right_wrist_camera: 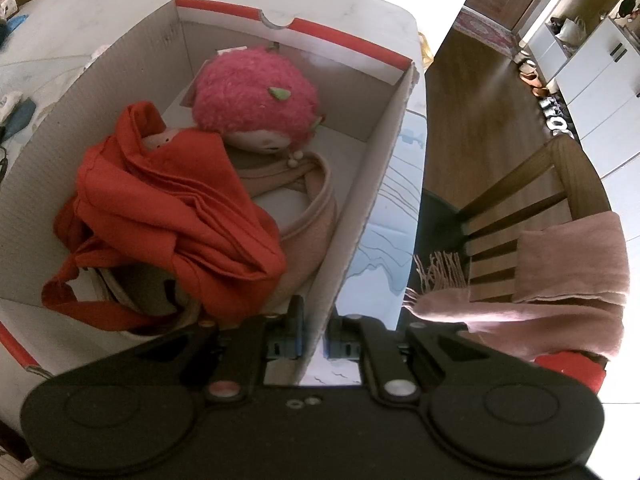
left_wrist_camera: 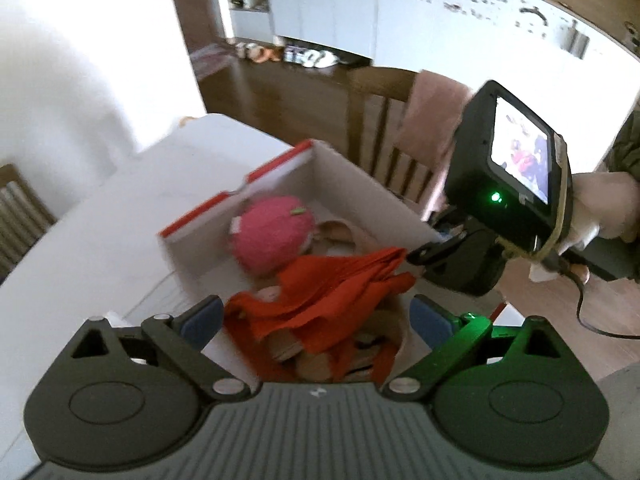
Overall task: Organize objects
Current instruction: 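Move the left tool to the white tooth plush on the table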
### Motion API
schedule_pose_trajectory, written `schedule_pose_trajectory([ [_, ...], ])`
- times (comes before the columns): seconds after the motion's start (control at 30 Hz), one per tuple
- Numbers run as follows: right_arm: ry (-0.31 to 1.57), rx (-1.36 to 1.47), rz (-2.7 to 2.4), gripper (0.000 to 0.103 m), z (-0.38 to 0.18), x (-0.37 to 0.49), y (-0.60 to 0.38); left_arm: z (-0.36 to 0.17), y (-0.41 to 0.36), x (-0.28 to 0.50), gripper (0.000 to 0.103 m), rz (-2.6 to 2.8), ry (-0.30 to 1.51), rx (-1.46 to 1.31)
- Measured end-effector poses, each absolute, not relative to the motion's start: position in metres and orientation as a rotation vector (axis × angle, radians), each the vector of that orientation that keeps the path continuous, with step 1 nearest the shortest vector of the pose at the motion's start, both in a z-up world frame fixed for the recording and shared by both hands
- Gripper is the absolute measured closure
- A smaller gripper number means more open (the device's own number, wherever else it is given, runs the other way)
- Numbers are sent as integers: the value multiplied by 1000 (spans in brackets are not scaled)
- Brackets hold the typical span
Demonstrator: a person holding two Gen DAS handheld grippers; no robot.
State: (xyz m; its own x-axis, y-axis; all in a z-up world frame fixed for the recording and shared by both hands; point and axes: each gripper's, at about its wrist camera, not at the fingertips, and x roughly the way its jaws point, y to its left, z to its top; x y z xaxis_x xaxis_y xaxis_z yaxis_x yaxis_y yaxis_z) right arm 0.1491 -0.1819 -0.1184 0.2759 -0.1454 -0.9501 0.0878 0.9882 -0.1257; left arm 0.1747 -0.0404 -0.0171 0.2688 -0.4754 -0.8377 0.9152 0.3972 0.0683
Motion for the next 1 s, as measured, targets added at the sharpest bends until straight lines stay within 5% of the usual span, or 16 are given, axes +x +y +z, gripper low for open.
schedule_pose_trajectory([
  [0.5, 1299, -59, -164, 95, -118, 151, -179, -10, 93, 232, 3, -666, 843, 481],
  [1.0, 1317, -61, -184, 94, -118, 155, -176, -98, 192, 358, 3, -392, 999, 293],
])
